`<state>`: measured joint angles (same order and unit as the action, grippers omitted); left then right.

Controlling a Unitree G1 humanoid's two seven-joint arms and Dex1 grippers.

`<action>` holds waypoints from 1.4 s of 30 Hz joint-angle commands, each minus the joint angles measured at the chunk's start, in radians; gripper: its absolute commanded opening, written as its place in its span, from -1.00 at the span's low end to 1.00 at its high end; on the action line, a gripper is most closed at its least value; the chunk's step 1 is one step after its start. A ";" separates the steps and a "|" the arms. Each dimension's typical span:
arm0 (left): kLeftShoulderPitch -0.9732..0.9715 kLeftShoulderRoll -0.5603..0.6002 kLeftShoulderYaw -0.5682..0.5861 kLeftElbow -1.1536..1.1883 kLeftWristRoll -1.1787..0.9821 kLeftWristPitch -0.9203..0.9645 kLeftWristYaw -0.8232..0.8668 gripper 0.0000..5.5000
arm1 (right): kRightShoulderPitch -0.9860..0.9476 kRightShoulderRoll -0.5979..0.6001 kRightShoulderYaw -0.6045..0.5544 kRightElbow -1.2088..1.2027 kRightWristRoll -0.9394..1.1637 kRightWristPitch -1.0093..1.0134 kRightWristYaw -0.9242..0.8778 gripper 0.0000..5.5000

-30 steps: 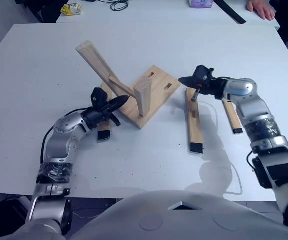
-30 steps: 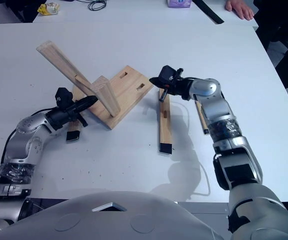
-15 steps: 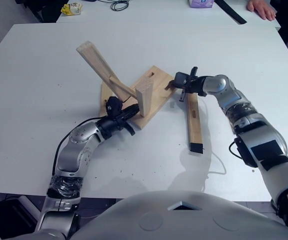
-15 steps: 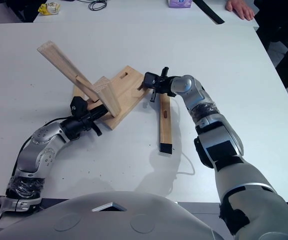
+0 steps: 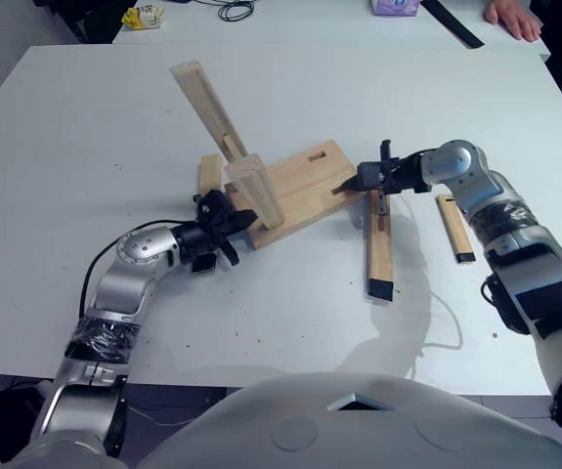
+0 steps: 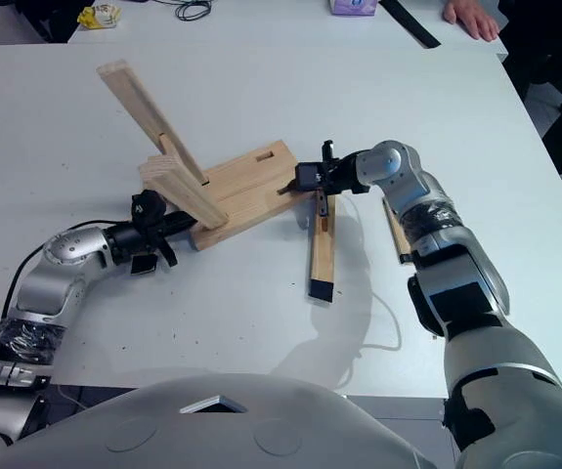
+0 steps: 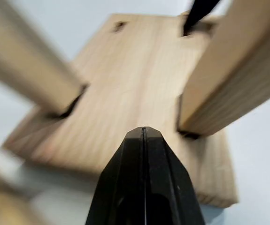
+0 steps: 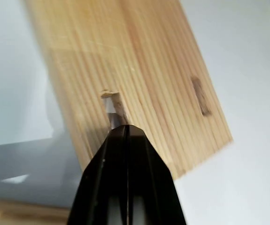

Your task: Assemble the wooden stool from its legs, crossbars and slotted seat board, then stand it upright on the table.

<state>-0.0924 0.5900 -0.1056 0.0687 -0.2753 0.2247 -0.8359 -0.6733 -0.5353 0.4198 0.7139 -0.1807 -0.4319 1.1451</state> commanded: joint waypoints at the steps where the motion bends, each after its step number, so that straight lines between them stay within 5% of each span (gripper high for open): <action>1: 0.006 0.042 0.011 0.072 0.045 -0.003 -0.018 -1.00 | 0.165 -0.096 -0.002 -0.216 0.057 0.111 0.116 -0.99; 12: 0.036 -0.007 0.126 -0.010 -0.033 0.011 0.025 -1.00 | 0.210 -0.050 -0.154 -0.497 0.242 0.420 0.009 -0.99; 20: 0.173 -0.030 0.257 -0.363 -0.234 0.161 0.079 -1.00 | 0.055 -0.016 -0.164 -0.217 0.090 0.309 -0.219 -0.99; 29: 0.304 -0.004 0.112 -0.452 -0.216 0.240 0.039 -1.00 | -0.134 0.130 -0.040 0.318 -0.155 0.105 -0.517 -0.99; 42: 0.209 -0.048 -0.068 -0.241 -0.066 0.215 0.053 -1.00 | -0.191 0.032 -0.009 0.462 -0.225 -0.042 -0.348 -0.99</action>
<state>0.1512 0.5519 -0.1531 -0.2212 -0.3832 0.4392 -0.8028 -0.8518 -0.4831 0.4011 1.1761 -0.3978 -0.4464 0.7364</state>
